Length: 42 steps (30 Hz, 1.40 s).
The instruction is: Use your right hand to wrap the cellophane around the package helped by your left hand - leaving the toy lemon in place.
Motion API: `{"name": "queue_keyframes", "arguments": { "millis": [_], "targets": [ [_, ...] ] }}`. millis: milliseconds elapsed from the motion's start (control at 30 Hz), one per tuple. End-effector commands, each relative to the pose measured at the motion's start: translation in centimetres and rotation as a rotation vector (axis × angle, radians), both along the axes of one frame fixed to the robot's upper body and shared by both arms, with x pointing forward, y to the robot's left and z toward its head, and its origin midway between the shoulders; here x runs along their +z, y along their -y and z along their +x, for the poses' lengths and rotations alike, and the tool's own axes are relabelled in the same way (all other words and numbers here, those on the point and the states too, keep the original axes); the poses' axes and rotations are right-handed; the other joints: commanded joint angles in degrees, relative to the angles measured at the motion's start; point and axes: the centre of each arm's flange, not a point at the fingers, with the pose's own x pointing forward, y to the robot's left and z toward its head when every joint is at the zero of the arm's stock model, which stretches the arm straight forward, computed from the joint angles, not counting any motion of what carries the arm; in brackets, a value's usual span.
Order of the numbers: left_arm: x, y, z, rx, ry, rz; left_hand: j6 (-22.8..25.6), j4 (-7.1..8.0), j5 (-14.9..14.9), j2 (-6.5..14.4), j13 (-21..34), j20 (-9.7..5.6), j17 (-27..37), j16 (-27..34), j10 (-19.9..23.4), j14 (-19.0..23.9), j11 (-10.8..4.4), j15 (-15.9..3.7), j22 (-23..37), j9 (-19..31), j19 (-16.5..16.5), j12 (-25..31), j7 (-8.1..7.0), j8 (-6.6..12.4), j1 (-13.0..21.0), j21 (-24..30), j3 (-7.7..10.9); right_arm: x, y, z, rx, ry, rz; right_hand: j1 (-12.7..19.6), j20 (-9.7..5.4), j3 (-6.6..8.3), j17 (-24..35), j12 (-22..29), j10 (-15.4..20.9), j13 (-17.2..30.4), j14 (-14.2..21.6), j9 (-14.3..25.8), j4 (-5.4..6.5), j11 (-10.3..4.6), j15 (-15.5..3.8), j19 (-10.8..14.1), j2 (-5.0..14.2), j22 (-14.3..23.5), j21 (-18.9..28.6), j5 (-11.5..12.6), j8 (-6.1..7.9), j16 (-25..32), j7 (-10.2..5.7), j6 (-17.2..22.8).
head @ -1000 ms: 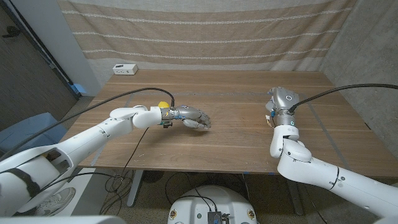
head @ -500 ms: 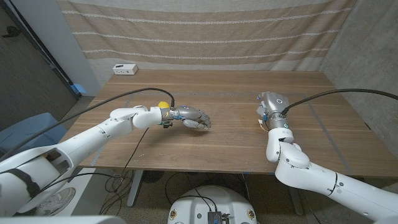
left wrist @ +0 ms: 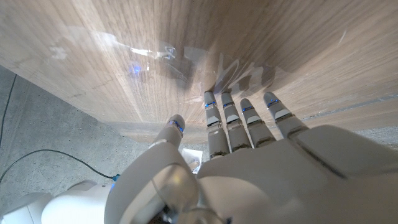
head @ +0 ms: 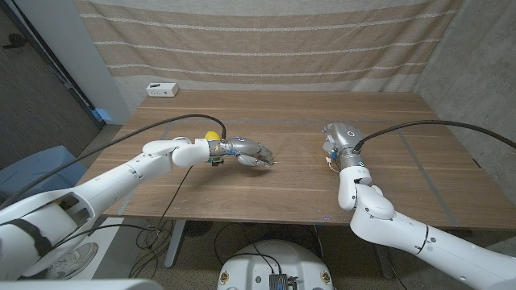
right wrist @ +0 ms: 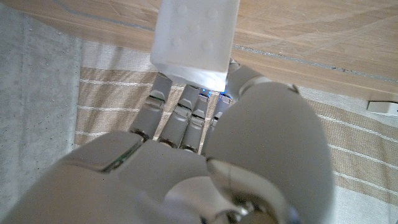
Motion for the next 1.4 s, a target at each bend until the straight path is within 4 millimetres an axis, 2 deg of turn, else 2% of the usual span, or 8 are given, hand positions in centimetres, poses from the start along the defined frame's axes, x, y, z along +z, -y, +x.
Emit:
{"name": "queue_keyframes", "arguments": {
  "millis": [33,767,933,1033,1067,1200,1333,1400],
  "targets": [
    [0.0,-0.1,0.3,0.006,-0.002,-0.005,-0.37,0.0,-0.06,-0.09,0.25,-0.05,0.0,-0.09,-0.05,-0.32,-0.04,-0.71,0.2,0.05,0.3,-0.08,0.13,-0.02,-0.66,-0.34,0.65,-0.3,-1.5,1.1,0.049,-0.034,-0.017,10.0,-8.79,-0.35,-0.05,-0.22,0.46,0.26,0.73,0.11,0.03,-0.04,-7.68,-0.79,9.09,0.2,0.51,0.45,-0.35,-0.07,0.2,0.43],
    [0.2,-0.2,0.8,0.011,-0.011,-0.009,-0.53,-0.23,-0.06,-0.12,0.27,-0.06,-0.02,-0.08,-0.08,-0.36,-0.18,-0.76,0.21,0.05,0.32,-0.24,0.12,0.03,-0.68,-0.49,0.88,-1.9,-2.0,3.2,-0.015,-0.158,-0.047,11.24,-8.52,-1.87,-0.46,-0.95,0.52,0.23,2.08,0.18,0.08,0.53,-7.66,-0.52,8.59,0.16,2.87,1.0,-1.07,-0.69,0.86,0.17],
    [0.2,-0.2,0.9,0.012,-0.009,-0.007,-0.51,-0.33,-0.07,-0.11,0.27,-0.1,-0.03,-0.07,-0.15,-0.34,-0.23,-0.74,0.21,0.05,0.37,-0.3,0.1,0.06,-0.63,-0.51,0.95,-2.3,-2.0,3.4,-0.048,-0.177,-0.05,11.11,-8.55,-2.56,-0.74,-1.26,0.44,0.19,2.85,0.2,0.48,0.42,-7.6,-2.2,8.58,-0.19,3.07,1.16,-1.19,-1.06,1.05,0.36],
    [0.2,-0.2,0.9,0.013,-0.013,-0.007,-0.58,-0.41,-0.07,-0.1,0.27,-0.03,-0.04,-0.1,-0.18,-0.43,-0.19,-0.74,0.21,0.05,0.36,-0.33,0.12,0.04,-0.58,-0.54,1.01,-2.5,-2.1,3.5,-0.07,-0.203,-0.063,6.31,-6.51,-5.49,-1.11,-2.03,-0.55,0.12,1.0,0.19,3.74,0.76,-6.79,-3.64,8.47,-1.54,3.98,0.63,-1.82,-2.99,0.72,-1.2],
    [0.2,-0.2,0.9,0.013,-0.011,-0.007,-0.57,-0.43,-0.07,-0.1,0.27,-0.05,-0.04,-0.11,-0.15,-0.44,-0.22,-0.72,0.21,0.05,0.37,-0.32,0.09,0.05,-0.56,-0.54,1.03,-2.6,-2.1,3.5,-0.068,-0.214,-0.064,2.26,-3.39,-7.25,-1.15,-2.49,-1.95,0.05,-0.36,0.04,5.88,0.29,-5.09,-4.76,7.83,-2.74,4.09,0.25,-2.06,-4.13,0.34,-2.19],
    [0.3,-0.2,0.9,0.015,-0.01,-0.006,-0.57,-0.52,-0.07,-0.09,0.27,-0.1,-0.05,-0.11,-0.09,-0.44,-0.18,-0.79,0.21,0.05,0.41,-0.32,0.16,0.06,-0.5,-0.55,1.09,-2.6,-2.0,3.5,-0.039,-0.243,-0.034,-3.83,2.75,-9.87,-0.58,-3.06,-5.98,-0.1,-3.39,-0.34,8.16,1.27,-2.26,-7.45,6.5,-4.49,3.25,-0.3,-2.61,-5.86,0.12,-6.31],
    [0.2,-0.2,1.0,0.018,-0.01,-0.006,-0.7,-0.64,-0.07,-0.03,0.27,-0.06,-0.06,-0.11,-0.16,-0.45,-0.05,-0.67,0.21,0.05,0.4,-0.37,0.18,0.03,-0.4,-0.59,1.19,-2.6,-1.7,3.5,-0.015,-0.263,-0.005,-15.88,6.9,-16.64,0.84,-2.96,-10.54,-0.17,-7.45,-0.55,12.56,2.1,-0.02,-9.91,3.12,-4.99,1.38,-0.46,-2.52,-6.77,0.55,-11.6],
    [0.2,-0.3,1.0,0.019,-0.011,-0.007,-0.71,-0.68,-0.07,0.01,0.27,-0.06,-0.06,-0.12,-0.17,-0.48,-0.08,-0.69,0.21,0.06,0.41,-0.38,0.2,0.03,-0.36,-0.6,1.24,-2.5,-1.6,3.5,-0.005,-0.27,0.002,-19.78,7.84,-18.9,1.12,-2.98,-12.12,-0.17,-8.59,-0.58,13.81,2.64,0.78,-10.48,1.87,-5.0,0.6,-0.19,-2.74,-7.04,0.6,-14.41]
  ]
}}
